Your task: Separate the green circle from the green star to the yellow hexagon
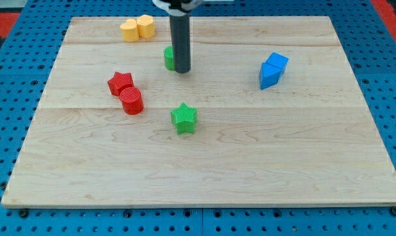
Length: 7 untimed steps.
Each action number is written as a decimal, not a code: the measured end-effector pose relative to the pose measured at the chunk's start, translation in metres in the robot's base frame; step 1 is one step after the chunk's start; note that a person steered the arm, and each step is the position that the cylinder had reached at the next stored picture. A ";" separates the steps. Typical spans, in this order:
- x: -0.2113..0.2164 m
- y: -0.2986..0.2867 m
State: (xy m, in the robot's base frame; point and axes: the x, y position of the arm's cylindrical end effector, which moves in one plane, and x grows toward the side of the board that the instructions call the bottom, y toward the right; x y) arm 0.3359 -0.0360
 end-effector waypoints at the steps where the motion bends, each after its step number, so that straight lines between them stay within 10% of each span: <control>1: -0.011 0.014; 5: -0.034 -0.050; 7: 0.004 0.017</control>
